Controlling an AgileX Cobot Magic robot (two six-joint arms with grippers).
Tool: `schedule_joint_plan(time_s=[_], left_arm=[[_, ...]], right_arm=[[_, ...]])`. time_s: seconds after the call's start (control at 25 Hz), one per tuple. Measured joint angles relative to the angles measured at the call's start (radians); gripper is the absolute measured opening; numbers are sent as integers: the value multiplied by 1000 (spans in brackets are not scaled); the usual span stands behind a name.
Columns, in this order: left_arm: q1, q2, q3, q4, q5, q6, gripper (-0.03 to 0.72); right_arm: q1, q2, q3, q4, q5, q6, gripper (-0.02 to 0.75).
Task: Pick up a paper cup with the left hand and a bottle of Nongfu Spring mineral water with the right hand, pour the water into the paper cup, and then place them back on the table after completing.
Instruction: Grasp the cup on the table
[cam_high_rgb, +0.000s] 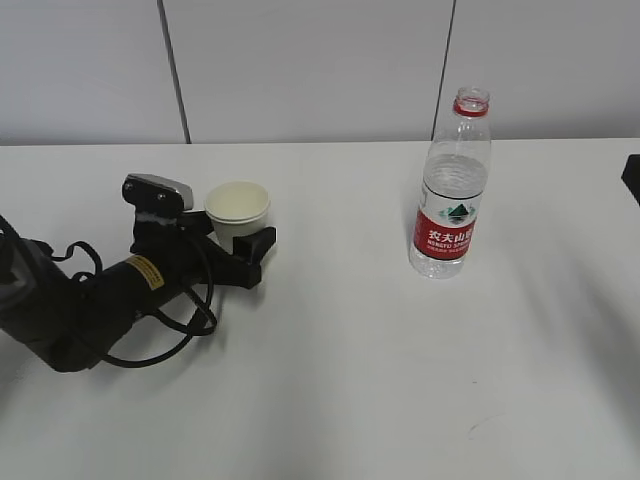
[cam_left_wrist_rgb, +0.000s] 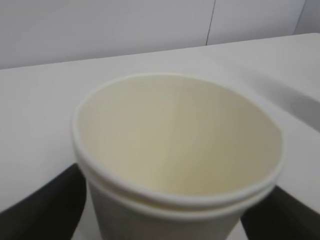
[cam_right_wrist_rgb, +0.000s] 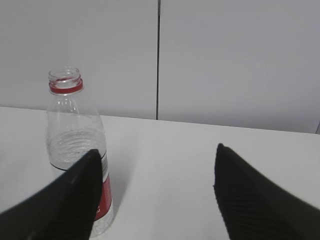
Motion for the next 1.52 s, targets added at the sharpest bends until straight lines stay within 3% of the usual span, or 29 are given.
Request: schedule_joint_plan(time_s=[0.24,0.48,0.88,1.12,1.36,1.52], left_arm=[[0,3,-5,-9,1,-1,528],[0,3,-9,-9,1,-1,417],[0,3,-10,-6,1,-1,399],[0,3,-10,-4,1,-1,398],[0,3,-10,-4,1,-1,397],[0,3,-11,-4,1,-1,396]], right_arm=[[0,24,0,0,-29,0,517],[0,84,0,0,-44,0,517],[0,282,0,-5,-250,12,517],[0,452,-5,-158,-442,108,519],[0,595,-38,-240,-467,235,645],[0,676,-86,-268,-467,247,671]])
